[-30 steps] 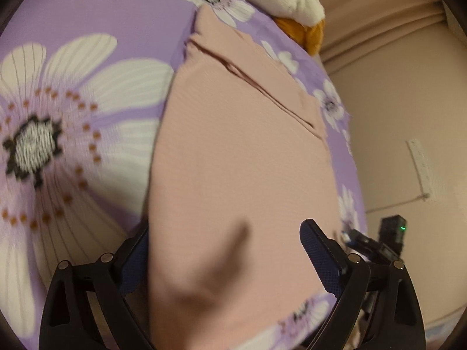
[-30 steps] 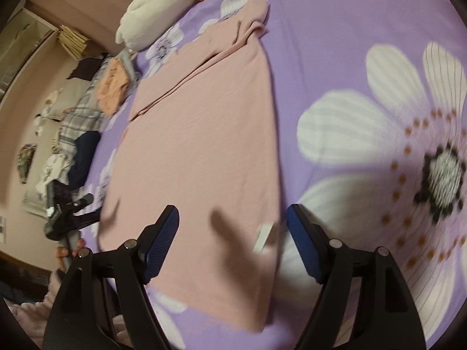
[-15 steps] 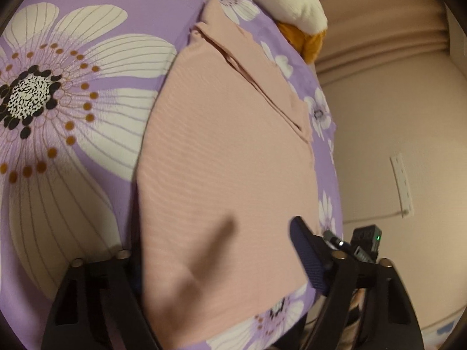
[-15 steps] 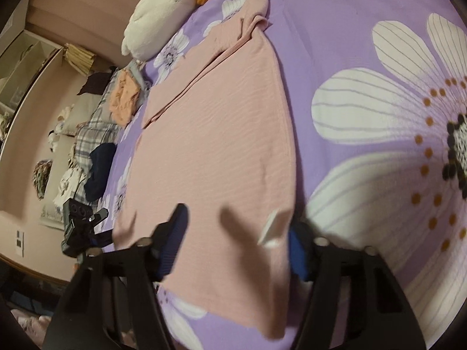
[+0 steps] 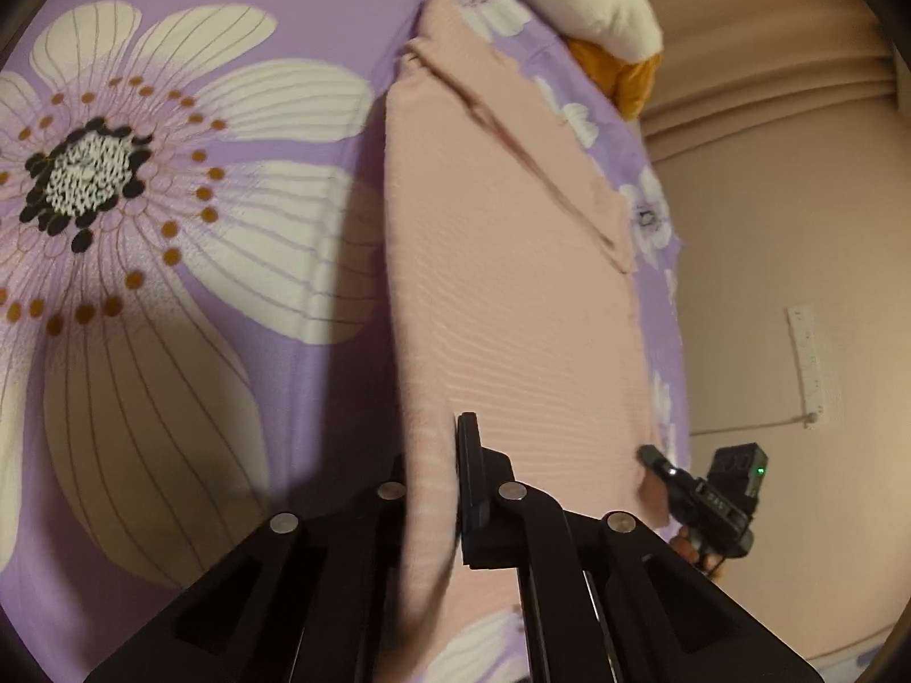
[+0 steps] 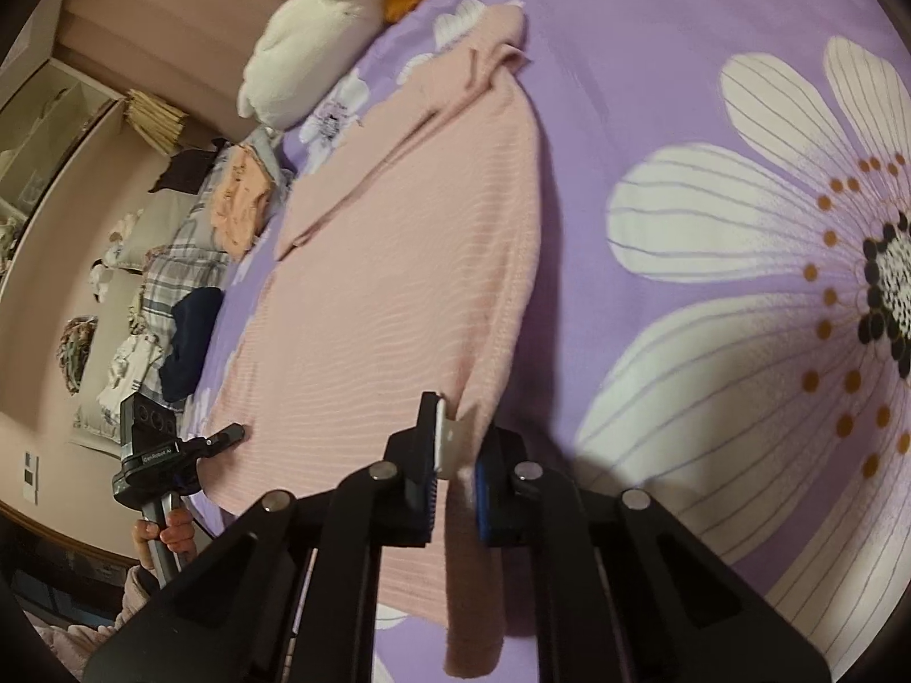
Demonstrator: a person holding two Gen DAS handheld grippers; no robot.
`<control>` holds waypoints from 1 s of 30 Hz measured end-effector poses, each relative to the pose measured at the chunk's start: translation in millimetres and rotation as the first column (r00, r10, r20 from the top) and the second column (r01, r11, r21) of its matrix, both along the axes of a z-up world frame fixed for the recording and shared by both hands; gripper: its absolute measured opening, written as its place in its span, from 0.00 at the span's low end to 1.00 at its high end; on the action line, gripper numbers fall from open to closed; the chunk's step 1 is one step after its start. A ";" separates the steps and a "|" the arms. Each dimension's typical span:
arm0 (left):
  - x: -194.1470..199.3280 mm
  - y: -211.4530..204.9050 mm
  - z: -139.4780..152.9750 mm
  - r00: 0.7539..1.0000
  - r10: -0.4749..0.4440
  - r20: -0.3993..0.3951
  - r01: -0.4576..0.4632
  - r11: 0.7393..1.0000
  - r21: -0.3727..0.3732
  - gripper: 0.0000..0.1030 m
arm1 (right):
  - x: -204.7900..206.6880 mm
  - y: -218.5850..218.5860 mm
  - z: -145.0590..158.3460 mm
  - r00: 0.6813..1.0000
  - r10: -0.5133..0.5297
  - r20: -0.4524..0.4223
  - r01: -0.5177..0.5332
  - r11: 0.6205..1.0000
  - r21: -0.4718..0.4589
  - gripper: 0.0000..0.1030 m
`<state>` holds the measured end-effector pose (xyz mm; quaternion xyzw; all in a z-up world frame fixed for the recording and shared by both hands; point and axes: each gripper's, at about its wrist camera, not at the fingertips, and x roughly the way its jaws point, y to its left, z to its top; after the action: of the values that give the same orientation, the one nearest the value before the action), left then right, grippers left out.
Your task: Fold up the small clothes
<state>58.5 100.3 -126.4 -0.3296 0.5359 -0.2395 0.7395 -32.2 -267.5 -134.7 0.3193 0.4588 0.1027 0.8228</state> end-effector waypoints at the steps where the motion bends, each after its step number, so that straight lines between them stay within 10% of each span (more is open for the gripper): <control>1: -0.1 0.3 3.9 1.000 0.003 0.012 -0.003 1.000 -0.007 0.01 | 1.2 2.3 3.3 1.000 0.006 0.015 -0.005 1.000 -0.001 0.08; 30: -46.9 -9.6 104.7 0.940 -0.112 0.322 0.114 0.993 0.014 0.00 | -57.7 22.2 108.5 0.944 0.124 0.307 -0.106 0.992 -0.073 0.04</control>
<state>11.6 90.7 -21.7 -0.2564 0.4252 -0.3334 0.8014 -90.0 -245.2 -26.3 0.2490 0.3441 0.1868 0.8858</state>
